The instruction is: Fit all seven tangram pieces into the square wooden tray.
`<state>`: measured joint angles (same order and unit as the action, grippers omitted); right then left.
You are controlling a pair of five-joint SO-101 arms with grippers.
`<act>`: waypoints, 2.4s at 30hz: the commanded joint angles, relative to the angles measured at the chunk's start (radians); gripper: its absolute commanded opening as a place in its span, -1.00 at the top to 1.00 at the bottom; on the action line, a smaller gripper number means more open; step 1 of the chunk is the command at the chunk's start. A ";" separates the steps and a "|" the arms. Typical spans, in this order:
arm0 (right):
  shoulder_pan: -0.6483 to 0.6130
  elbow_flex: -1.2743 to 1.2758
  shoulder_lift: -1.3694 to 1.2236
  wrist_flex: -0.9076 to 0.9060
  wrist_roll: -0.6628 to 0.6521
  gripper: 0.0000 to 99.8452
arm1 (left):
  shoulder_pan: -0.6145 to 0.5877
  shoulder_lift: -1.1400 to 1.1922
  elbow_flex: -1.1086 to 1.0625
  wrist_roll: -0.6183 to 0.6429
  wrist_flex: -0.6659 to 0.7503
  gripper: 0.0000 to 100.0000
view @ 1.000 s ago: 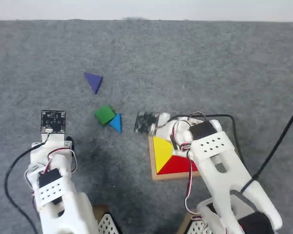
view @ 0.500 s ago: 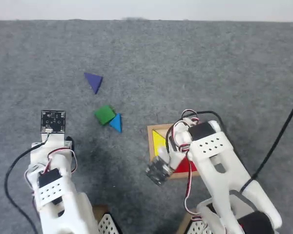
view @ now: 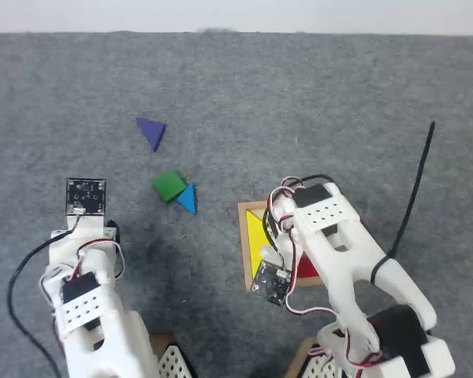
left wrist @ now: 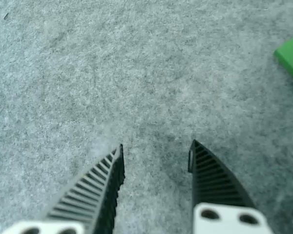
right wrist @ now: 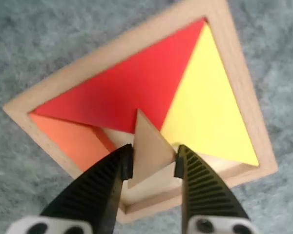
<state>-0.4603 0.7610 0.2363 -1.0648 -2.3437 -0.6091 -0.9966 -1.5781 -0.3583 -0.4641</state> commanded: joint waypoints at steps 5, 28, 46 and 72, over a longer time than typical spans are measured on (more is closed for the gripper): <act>0.005 -0.141 0.013 -0.016 0.181 0.44 | 0.006 -0.005 0.007 -0.005 0.003 0.58; -0.142 0.180 0.699 0.097 2.064 0.99 | 0.006 -0.005 0.007 -0.005 0.003 0.58; 0.004 0.051 0.114 0.266 2.251 0.99 | 0.006 -0.005 0.007 -0.005 0.002 0.58; 0.007 0.106 0.059 0.197 2.176 0.99 | 0.006 -0.005 0.007 -0.005 0.002 0.58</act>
<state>-0.4680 0.8669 0.2302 -0.8485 -0.1297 -0.6091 -0.9966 -1.5781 -0.3583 -0.4641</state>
